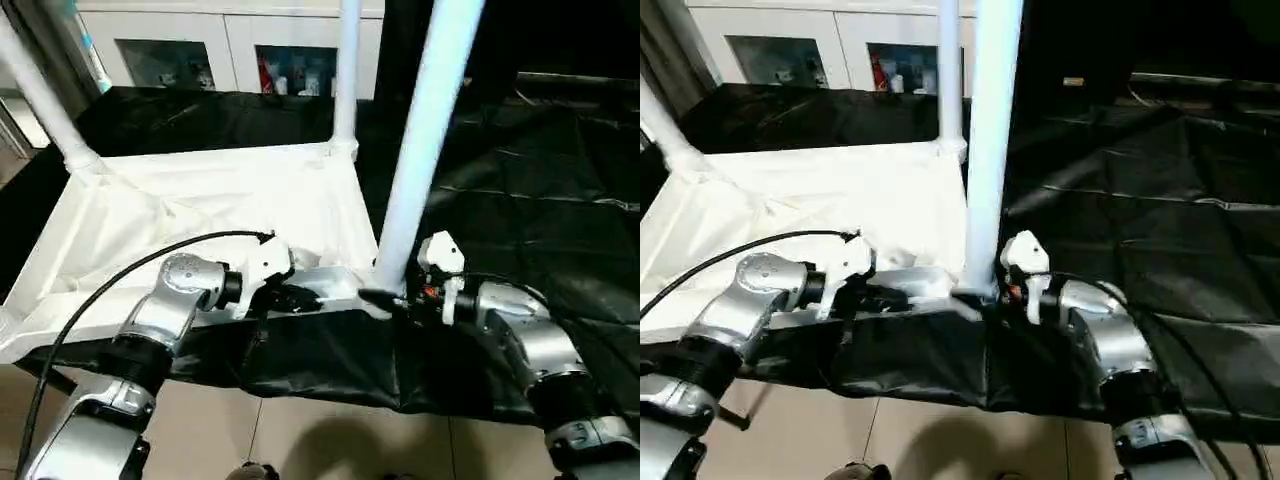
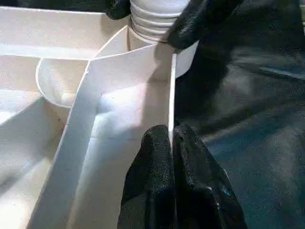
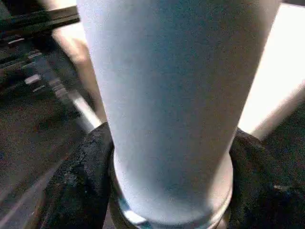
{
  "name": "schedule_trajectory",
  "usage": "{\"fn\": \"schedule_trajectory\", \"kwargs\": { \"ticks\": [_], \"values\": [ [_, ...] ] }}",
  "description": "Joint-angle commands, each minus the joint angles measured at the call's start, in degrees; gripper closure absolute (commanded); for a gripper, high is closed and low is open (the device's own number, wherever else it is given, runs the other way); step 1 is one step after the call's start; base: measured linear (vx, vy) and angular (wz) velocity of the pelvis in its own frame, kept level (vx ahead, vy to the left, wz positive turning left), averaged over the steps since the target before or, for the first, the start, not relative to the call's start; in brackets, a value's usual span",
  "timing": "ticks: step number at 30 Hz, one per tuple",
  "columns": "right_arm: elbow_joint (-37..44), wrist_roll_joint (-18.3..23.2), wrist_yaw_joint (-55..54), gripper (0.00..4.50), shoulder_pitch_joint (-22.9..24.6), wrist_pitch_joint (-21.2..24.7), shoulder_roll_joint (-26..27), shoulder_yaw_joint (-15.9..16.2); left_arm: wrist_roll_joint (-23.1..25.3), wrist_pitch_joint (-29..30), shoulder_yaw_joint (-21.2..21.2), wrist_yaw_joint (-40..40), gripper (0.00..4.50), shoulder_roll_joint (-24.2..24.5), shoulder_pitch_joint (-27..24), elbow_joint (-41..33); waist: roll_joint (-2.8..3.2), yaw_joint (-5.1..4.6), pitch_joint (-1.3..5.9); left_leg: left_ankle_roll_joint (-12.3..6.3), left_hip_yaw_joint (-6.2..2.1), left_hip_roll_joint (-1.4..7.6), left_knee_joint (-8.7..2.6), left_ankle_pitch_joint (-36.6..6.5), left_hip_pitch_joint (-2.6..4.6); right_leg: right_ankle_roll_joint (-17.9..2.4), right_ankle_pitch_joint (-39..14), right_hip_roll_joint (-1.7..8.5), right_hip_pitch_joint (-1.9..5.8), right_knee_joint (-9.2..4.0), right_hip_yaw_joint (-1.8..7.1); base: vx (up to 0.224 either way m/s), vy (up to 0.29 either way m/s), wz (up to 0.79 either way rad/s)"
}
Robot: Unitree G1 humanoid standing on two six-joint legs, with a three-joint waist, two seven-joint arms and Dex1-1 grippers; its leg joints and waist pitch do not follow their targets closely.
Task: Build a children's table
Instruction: Rotate leg to tighten
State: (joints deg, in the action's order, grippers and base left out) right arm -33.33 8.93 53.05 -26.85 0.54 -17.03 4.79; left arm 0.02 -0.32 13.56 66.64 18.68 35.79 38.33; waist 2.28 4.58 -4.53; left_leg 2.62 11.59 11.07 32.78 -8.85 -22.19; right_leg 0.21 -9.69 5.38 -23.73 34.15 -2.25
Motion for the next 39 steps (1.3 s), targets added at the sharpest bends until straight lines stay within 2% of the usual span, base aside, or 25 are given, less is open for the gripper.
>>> {"fn": "schedule_trajectory", "kwargs": {
  "ticks": [1, 2, 4, 5, 6, 7, 9, 10, 14, 15, 16, 19, 23, 26, 28, 29, 30, 31, 32, 34, 39],
  "values": [
    [-4.02, -3.15, -9.46, 1.74, -0.01, 1.05, 2.54, -0.08, 0.72, 0.13, -2.37, -9.33, 4.50, -2.55, 1.63, 3.65, -1.09, -0.31, 3.88, -1.63, -0.82, 1.73, -3.73, -16.19, 1.38, -12.34, -19.57, 2.58, 2.16, -4.48, 1.62, 0.000, 0.000, 0.00],
    [-5.19, -4.04, -13.40, 1.75, -0.16, 0.90, 3.82, -0.30, 1.24, 0.45, -2.46, -11.95, 4.50, -3.68, 2.32, 4.60, -1.03, -0.41, 3.82, -0.84, -0.87, 1.67, -3.81, -16.95, 1.55, -11.74, -21.03, 2.63, 1.98, -4.71, 1.70, 0.000, 0.000, 0.00],
    [-6.23, -4.25, -16.32, 1.76, -0.33, 1.45, 5.20, -0.55, 1.48, 1.22, -2.56, -14.37, 4.50, -5.07, 2.93, 5.22, -1.13, -0.54, 3.75, -0.58, -1.06, 1.63, -3.99, -17.79, 1.47, -10.89, -22.67, 2.67, 2.12, -4.88, 1.62, 0.000, 0.000, 0.00],
    [-7.27, -4.21, -19.24, 1.76, -0.70, 1.89, 6.58, -1.07, 1.83, 1.51, -2.41, -16.27, 4.50, -6.37, 3.35, 5.49, -0.90, -0.63, 3.77, -0.58, -1.04, 1.62, -4.00, -18.03, 1.50, -10.81, -22.77, 2.60, 2.02, -4.96, 1.67, 0.000, 0.000, 0.00],
    [-8.52, -4.05, -23.06, 1.76, -1.21, 2.56, 8.83, -1.72, 2.38, 1.71, -2.11, -19.06, 4.50, -8.39, 4.07, 6.15, -1.03, -0.72, 3.70, -0.52, -1.05, 1.59, -4.03, -18.92, 1.59, -10.47, -23.43, 2.62, 1.94, -5.20, 1.66, 0.000, 0.000, 0.00],
    [-8.75, -3.99, -23.84, 1.76, -1.31, 2.74, 9.38, -1.85, 2.50, 1.74, -2.03, -19.70, 4.50, -8.88, 4.25, 6.33, -0.89, -0.90, 3.60, -0.40, -1.05, 1.60, -4.11, -20.05, 1.76, -10.35, -24.57, 2.65, 1.71, -5.42, 1.69, 0.000, 0.000, 0.00],
    [-9.64, -4.33, -27.34, 1.76, -1.80, 3.39, 11.89, -2.01, 2.87, 1.87, -1.77, -22.27, 4.50, -11.21, 5.06, 7.16, -1.00, -0.99, 3.60, -0.15, -1.22, 1.51, -4.16, -21.39, 1.94, -9.64, -26.73, 2.67, 1.75, -5.68, 1.56, 0.000, 0.000, 0.00],
    [-10.06, -4.71, -28.89, 1.76, -2.06, 3.47, 13.08, -1.90, 2.95, 1.80, -1.58, -23.02, 4.50, -12.34, 5.32, 7.33, -0.64, -1.04, 3.67, -0.10, -1.24, 1.52, -4.23, -21.73, 1.91, -9.41, -26.64, 2.66, 1.70, -5.80, 1.60, 0.000, 0.000, 0.00],
    [-9.83, -3.47, -27.15, 1.76, -2.12, 2.31, 15.21, -1.99, 3.03, 1.05, -1.15, -23.02, 4.50, -14.04, 5.70, 7.91, -0.68, -1.12, 3.81, -0.49, -1.43, 1.54, -4.44, -22.54, 1.80, -8.98, -26.19, 2.71, 1.92, -5.93, 1.43, 0.000, 0.000, 0.00],
    [-9.15, -2.46, -25.73, 1.20, -2.04, 2.59, 15.22, -2.24, 3.06, 0.87, -0.87, -21.92, 4.50, -13.95, 5.45, 7.55, -0.63, -1.14, 3.92, -0.61, -1.45, 1.57, -4.49, -22.12, 1.70, -9.05, -25.51, 2.72, 2.04, -5.85, 1.44, 0.000, 0.000, 0.00],
    [-8.87, -2.15, -25.24, 1.06, -1.99, 2.68, 15.15, -2.33, 3.09, 0.74, -0.77, -21.44, 4.50, -13.87, 5.29, 7.34, -0.50, -1.12, 4.00, -0.77, -1.46, 1.64, -4.54, -21.46, 1.62, -9.34, -23.91, 2.68, 2.12, -5.72, 1.41, 0.000, 0.000, 0.00],
    [-6.66, -1.84, -21.03, 0.86, -1.67, 2.70, 12.54, -1.63, 2.87, 0.35, -0.35, -17.55, 4.50, -11.89, 4.06, 6.18, -0.59, -1.12, 4.06, -1.49, -1.36, 1.67, -4.56, -20.69, 1.44, -10.13, -21.11, 2.64, 2.34, -5.53, 1.40, 0.000, 0.000, 0.00],
    [-3.34, -1.10, -12.21, 0.86, -0.80, 2.47, 8.10, -0.64, 2.09, -0.73, 0.33, -10.88, 4.50, -8.51, 2.33, 4.51, -0.80, -0.81, 4.38, -3.09, -1.10, 1.61, -4.13, -17.24, 1.10, -11.64, -16.51, 2.73, 2.87, -5.00, 1.39, 0.000, 0.000, 0.00],
    [0.12, 0.52, -3.20, 0.86, 0.45, 2.36, 3.77, 0.45, 0.90, -1.65, 0.77, -4.22, 4.50, -5.23, 0.79, 2.67, -0.67, -0.40, 4.61, -5.00, -0.85, 1.83, -3.71, -13.52, 0.88, -12.91, -12.35, 2.67, 3.11, -4.43, 1.22, 0.000, 0.000, 0.00],
    [1.04, 0.97, -0.25, 0.86, 0.87, 2.53, 2.07, 0.98, -0.08, -1.62, 0.68, -1.38, 4.50, -4.12, 0.20, 1.79, -0.70, -0.42, 4.75, -5.41, -0.82, 1.84, -3.54, -12.11, 0.74, -13.92, -10.51, 2.61, 3.22, -4.06, 1.07, 0.000, 0.000, 0.00],
    [1.48, 1.25, 1.40, 0.86, 1.05, 2.66, 1.23, 1.07, -0.74, -1.13, 0.57, 0.38, 4.50, -3.51, -0.16, 1.04, -1.13, -0.53, 4.70, -5.66, -0.73, 1.83, -3.48, -11.65, 0.64, -14.16, -9.87, 2.52, 3.22, -3.98, 1.05, 0.000, 0.000, 0.00],
    [1.78, 1.42, 2.55, 0.86, 1.18, 2.74, 0.67, 1.10, -1.20, -0.76, 0.49, 1.60, 4.50, -3.08, -0.42, 0.50, -0.76, -0.37, 4.68, -5.86, -0.71, 1.99, -3.46, -11.46, 0.91, -14.74, -9.53, 2.54, 2.97, -3.88, 1.09, 0.000, 0.000, 0.00],
    [2.50, 1.93, 5.59, 0.86, 1.35, 2.95, -0.85, 1.05, -2.22, -0.04, 0.49, 4.89, 4.50, -1.58, -1.07, -0.76, -0.85, -0.35, 4.76, -5.89, -0.73, 1.99, -3.39, -10.98, 0.88, -15.13, -8.91, 2.53, 3.18, -3.72, 1.05, 0.000, 0.000, 0.00],
    [2.76, 2.07, 6.61, 0.86, 1.40, 2.92, -1.33, 1.00, -2.55, 0.38, 0.57, 6.20, 4.50, -0.91, -1.30, -1.22, -0.92, -0.36, 4.67, -6.34, -0.63, 2.01, -3.38, -10.48, 0.85, -15.53, -8.03, 2.44, 3.00, -3.63, 1.09, 0.000, 0.000, 0.00],
    [3.12, 2.38, 8.47, 0.86, 1.34, 2.61, -2.25, 0.83, -2.92, 1.12, 0.76, 8.40, 4.50, 0.62, -1.63, -1.92, -0.67, -0.23, 4.71, -6.40, -0.67, 2.15, -3.40, -10.82, 1.04, -15.82, -8.12, 2.51, 2.91, -3.54, 1.09, 0.000, 0.000, 0.00],
    [3.98, 2.78, 11.36, 0.86, 1.38, 3.25, -3.64, 1.56, -4.07, 2.31, 0.62, 11.26, 4.50, 2.60, -1.92, -2.74, -0.71, 0.29, 4.54, -5.40, -0.58, 2.20, -3.54, -11.81, 1.31, -15.72, -9.16, 2.44, 2.73, -3.58, 1.21, 0.000, 0.000, 0.00]
  ]
}}
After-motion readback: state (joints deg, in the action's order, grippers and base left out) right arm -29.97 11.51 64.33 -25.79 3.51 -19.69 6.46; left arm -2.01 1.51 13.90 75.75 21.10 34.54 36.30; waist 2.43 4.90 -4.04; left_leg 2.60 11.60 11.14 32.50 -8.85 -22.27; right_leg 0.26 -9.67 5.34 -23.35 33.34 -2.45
